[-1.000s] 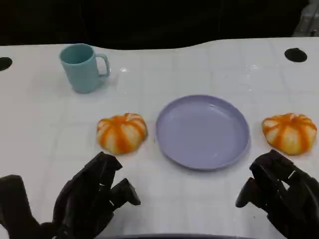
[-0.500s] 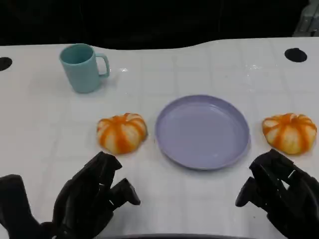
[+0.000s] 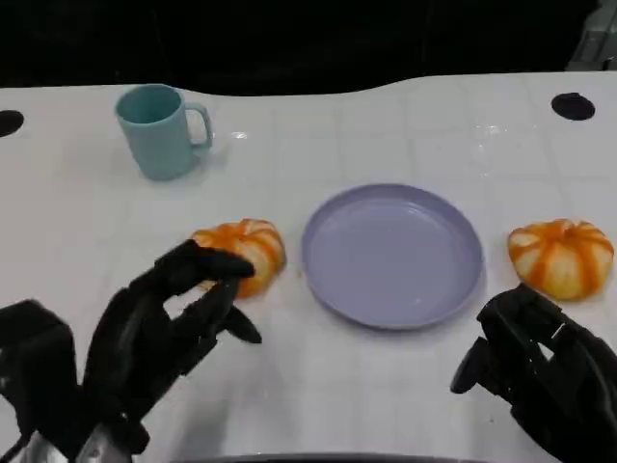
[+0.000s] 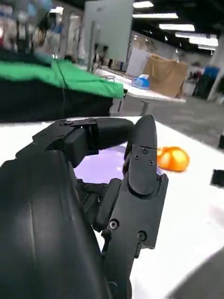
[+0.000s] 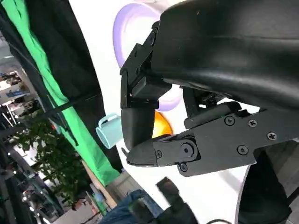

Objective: Grasp the bread from the table and place it into the plate.

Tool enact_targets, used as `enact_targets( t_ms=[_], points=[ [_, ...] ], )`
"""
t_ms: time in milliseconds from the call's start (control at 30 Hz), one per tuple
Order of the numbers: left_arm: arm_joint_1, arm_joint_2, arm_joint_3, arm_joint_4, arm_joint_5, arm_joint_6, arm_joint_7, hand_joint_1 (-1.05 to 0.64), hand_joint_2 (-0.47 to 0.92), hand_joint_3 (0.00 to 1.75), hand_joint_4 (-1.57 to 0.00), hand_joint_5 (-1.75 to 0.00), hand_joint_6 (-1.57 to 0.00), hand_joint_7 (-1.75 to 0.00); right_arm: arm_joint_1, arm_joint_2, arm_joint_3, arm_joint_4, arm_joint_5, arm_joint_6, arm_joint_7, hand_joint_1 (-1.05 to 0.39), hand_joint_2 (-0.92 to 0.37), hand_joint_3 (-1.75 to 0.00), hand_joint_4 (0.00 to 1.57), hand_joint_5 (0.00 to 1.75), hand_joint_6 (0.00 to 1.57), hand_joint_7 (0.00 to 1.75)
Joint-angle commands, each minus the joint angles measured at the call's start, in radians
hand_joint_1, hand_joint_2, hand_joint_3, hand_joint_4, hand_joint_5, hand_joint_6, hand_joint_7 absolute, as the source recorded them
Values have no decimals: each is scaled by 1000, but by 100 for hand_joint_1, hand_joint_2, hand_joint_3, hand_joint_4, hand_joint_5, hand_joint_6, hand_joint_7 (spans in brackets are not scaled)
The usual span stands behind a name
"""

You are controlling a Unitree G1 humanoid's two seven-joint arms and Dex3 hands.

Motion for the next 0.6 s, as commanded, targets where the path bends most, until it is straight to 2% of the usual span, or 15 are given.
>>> enact_targets(
  t_ms=[33, 133, 233, 433, 533, 600],
  points=[
    [-50, 77, -42, 39, 157, -134, 2, -51, 92, 4, -36, -110, -46, -49, -10, -1, -9, 8, 0, -9, 1, -53, -92, -18, 65, 175, 56, 153],
    [-94, 127, -71, 44, 291, -189, 36, -51, 89, 0, -24, -93, -47, -20, -10, 0, -10, 7, 1, -5, -1, -53, -92, -18, 65, 175, 55, 153],
    [-136, 161, -95, 59, 404, -235, 76, -51, 85, 0, -19, -82, -47, -10, -9, 0, -10, 2, -2, -2, -7, -52, -92, -18, 65, 175, 54, 153],
    [-206, 255, -160, 65, 650, -263, 134, -45, 82, 0, -4, -73, -38, -1, -4, 1, -7, -1, -7, -7, -7, -50, -92, -21, 65, 175, 54, 153],
    [-219, 273, -175, 67, 698, -263, 143, -40, 80, 0, 0, -68, -36, 0, -4, 2, -8, 0, -5, -8, -5, -51, -92, -21, 64, 175, 53, 153],
    [-250, 331, -223, 51, 840, -240, 135, -41, 80, 0, 0, -52, -31, -2, -2, 1, -8, -4, -3, -4, -5, -51, -92, -21, 64, 175, 54, 154]
  ],
)
